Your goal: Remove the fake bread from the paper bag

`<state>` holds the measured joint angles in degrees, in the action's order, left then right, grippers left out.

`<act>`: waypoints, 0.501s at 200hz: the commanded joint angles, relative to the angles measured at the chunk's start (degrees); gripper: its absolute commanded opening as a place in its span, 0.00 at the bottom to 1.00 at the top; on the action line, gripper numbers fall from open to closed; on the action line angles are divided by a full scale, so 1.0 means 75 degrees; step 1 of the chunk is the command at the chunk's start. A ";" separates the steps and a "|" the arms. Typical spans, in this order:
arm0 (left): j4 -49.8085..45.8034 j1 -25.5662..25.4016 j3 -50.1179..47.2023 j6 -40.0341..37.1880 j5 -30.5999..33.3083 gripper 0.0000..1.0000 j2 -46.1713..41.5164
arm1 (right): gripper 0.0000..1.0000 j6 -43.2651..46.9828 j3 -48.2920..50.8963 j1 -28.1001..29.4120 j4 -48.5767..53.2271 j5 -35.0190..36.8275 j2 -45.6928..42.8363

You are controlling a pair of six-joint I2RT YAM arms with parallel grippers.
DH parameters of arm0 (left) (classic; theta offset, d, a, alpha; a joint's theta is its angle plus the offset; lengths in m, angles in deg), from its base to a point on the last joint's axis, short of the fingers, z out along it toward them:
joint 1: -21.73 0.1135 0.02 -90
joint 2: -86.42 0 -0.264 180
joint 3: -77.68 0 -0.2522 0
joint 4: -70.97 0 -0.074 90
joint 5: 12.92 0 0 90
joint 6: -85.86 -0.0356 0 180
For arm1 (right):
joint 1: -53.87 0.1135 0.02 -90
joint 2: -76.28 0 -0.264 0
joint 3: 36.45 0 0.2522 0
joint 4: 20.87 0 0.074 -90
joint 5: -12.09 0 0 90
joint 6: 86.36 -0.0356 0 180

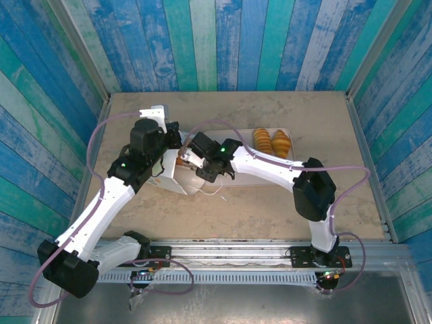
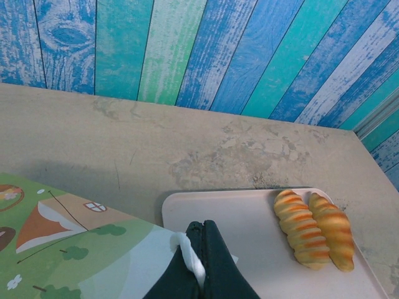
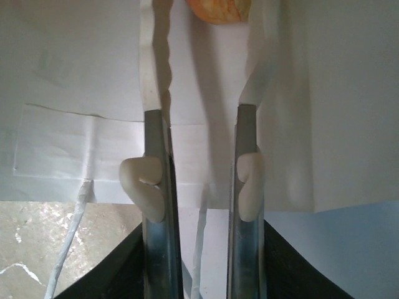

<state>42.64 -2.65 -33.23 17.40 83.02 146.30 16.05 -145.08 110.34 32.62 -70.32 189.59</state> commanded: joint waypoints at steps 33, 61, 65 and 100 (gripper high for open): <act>0.0238 -0.0018 0.0135 0.0092 0.0443 0.00 -0.0038 | 0.32 -0.0648 -0.0297 -0.0050 0.0335 -0.0437 -0.0377; 0.0359 -0.0016 0.0082 0.0158 0.0454 0.00 0.0037 | 0.31 -0.0913 0.0085 -0.0291 0.0359 -0.1602 -0.0835; 0.0354 -0.0019 0.0078 0.0163 0.0464 0.00 0.0054 | 0.31 -0.0943 0.0155 -0.0324 0.0363 -0.1778 -0.0901; 0.0600 -0.0019 -0.0045 0.0456 0.0522 0.00 0.0204 | 0.32 -0.1675 0.0716 -0.0959 0.0022 -0.3358 -0.1389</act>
<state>43.97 -2.65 -33.23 18.87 85.51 146.45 8.27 -141.89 106.27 35.16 -84.48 183.50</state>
